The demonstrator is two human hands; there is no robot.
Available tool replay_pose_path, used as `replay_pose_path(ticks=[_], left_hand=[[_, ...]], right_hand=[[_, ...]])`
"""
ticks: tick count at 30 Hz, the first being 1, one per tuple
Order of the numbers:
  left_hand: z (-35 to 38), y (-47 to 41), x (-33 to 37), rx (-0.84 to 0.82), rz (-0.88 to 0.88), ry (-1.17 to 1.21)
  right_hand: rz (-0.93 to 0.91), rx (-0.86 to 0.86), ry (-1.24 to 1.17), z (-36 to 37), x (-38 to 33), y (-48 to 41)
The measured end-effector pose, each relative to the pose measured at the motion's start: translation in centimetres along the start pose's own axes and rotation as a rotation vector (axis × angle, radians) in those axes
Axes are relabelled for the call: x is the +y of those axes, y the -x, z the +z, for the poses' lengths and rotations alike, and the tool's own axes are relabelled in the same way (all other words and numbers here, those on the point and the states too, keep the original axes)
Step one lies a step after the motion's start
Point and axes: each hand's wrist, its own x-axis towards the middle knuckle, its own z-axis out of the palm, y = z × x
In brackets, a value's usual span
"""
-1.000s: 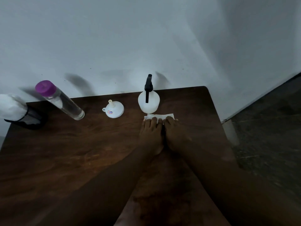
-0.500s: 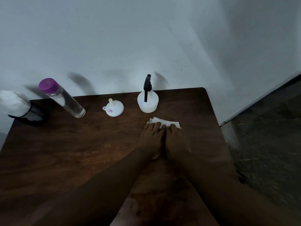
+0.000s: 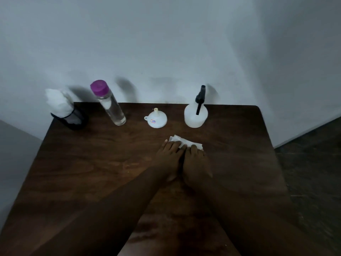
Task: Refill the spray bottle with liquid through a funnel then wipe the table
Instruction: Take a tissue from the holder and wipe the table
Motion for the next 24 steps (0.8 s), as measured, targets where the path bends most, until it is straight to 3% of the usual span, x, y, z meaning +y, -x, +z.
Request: replay_pose_path(ticks=[24], left_hand=[[-1.4, 13.4, -19.6, 0.095, -0.338, 0.079]], right_hand=[[-0.311, 0.045, 0.139, -0.3, -22.9, -7.6]])
